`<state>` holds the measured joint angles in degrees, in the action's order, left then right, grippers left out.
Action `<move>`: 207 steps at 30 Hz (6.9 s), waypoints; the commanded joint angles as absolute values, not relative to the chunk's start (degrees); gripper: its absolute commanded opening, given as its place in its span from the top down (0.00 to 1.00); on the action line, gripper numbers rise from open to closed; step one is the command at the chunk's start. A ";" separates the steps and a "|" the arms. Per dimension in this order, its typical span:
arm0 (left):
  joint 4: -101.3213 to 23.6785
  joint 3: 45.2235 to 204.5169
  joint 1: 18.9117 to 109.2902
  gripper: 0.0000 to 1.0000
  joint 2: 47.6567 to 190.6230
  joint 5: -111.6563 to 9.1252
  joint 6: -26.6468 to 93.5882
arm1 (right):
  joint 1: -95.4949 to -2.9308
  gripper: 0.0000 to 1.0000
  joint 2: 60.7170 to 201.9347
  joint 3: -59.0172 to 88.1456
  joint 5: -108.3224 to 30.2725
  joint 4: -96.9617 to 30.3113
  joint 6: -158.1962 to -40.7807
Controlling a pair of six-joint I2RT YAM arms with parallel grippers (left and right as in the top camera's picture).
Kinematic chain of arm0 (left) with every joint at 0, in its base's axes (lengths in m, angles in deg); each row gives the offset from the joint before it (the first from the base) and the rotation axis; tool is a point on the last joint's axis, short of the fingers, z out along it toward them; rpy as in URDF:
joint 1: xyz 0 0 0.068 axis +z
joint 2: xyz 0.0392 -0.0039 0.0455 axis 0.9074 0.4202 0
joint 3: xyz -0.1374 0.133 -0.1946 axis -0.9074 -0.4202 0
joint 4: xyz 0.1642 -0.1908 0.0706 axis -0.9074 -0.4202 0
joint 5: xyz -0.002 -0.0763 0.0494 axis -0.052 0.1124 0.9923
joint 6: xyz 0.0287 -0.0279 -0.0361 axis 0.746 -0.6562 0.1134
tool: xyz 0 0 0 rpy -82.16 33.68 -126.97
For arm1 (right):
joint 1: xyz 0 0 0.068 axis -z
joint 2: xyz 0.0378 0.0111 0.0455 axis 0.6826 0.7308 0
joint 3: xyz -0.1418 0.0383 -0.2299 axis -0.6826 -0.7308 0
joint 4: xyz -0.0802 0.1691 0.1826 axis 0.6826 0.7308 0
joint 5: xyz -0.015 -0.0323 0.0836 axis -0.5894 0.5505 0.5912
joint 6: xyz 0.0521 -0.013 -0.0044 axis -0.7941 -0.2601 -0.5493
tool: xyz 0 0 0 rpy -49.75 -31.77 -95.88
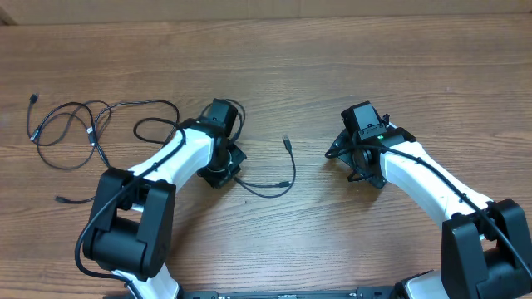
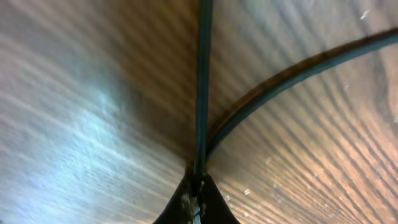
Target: Untangle cables
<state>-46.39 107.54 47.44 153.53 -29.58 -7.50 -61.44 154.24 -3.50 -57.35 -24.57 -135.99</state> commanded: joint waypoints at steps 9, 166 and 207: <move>-44.89 114.20 50.15 0.96 144.83 -13.06 22.47 | -61.29 0.00 153.37 -3.81 -57.26 -24.86 -136.40; -36.14 112.61 61.42 0.92 161.60 -9.02 44.78 | -61.29 0.00 153.37 -3.83 -57.26 -24.86 -136.40; -40.47 118.27 82.36 0.32 148.46 -38.96 46.31 | -61.29 0.00 153.37 -3.81 -57.26 -24.86 -136.40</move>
<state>-40.25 119.97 84.94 147.96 -35.27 43.38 -61.44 154.24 -3.61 -57.35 -24.57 -135.97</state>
